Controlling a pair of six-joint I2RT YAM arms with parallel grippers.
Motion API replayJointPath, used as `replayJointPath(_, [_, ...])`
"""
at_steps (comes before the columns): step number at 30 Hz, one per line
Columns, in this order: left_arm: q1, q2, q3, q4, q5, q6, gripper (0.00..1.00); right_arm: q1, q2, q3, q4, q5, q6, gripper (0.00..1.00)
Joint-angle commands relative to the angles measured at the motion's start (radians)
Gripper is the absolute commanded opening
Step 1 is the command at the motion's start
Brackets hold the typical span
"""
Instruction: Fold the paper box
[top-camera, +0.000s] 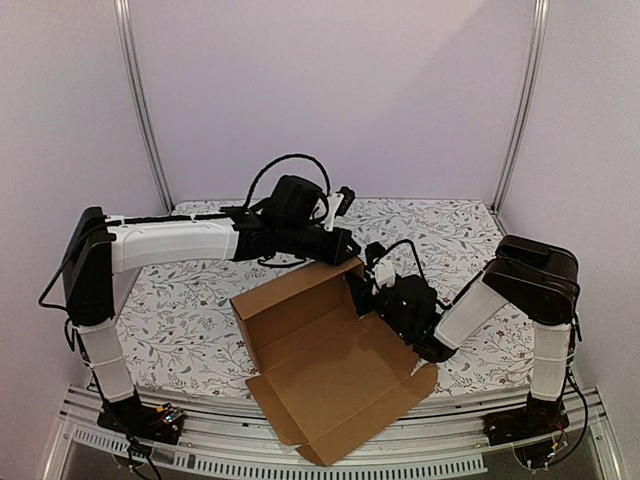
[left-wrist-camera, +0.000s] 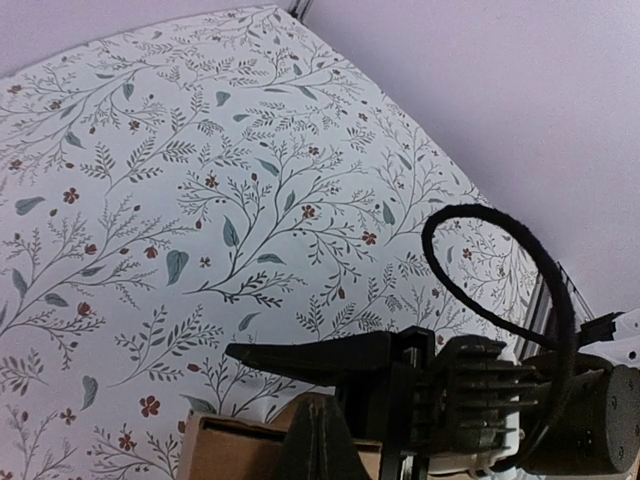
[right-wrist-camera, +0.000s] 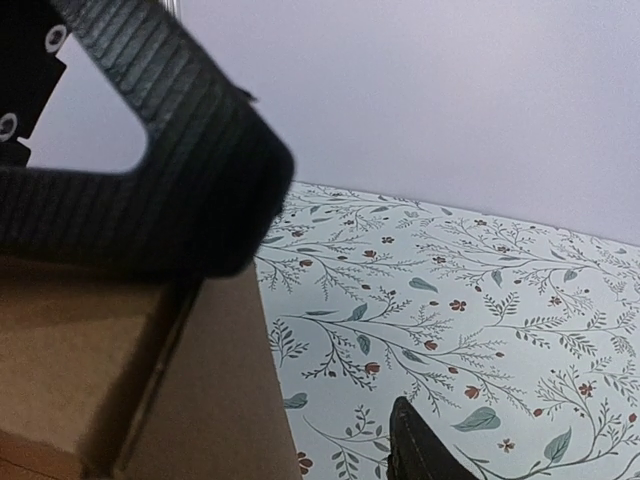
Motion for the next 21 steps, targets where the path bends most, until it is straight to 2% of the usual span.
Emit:
replayJointPath(1, [-0.012, 0.031, -0.032, -0.093, -0.016, 0.016, 0.00, -0.008, 0.023, 0.025, 0.007, -0.002, -0.004, 0.34])
replayJointPath(2, [-0.012, 0.031, -0.032, -0.093, -0.016, 0.016, 0.00, -0.008, 0.024, 0.028, 0.007, -0.006, -0.005, 0.30])
replayJointPath(6, [-0.012, 0.028, -0.031, -0.095, -0.016, 0.016, 0.00, -0.008, 0.026, 0.036, -0.009, -0.037, -0.009, 0.00])
replayJointPath(11, [-0.012, 0.027, -0.030, -0.098, -0.016, 0.015, 0.00, -0.008, 0.024, 0.034, -0.018, -0.050, -0.010, 0.00])
replayJointPath(16, [-0.012, 0.032, -0.023, -0.100, -0.014, 0.016, 0.00, -0.010, 0.004, 0.027, -0.007, -0.036, -0.015, 0.18])
replayJointPath(21, [-0.012, 0.036, -0.021, -0.103, -0.016, 0.017, 0.00, -0.008, -0.032, 0.029, -0.014, -0.038, -0.030, 0.20])
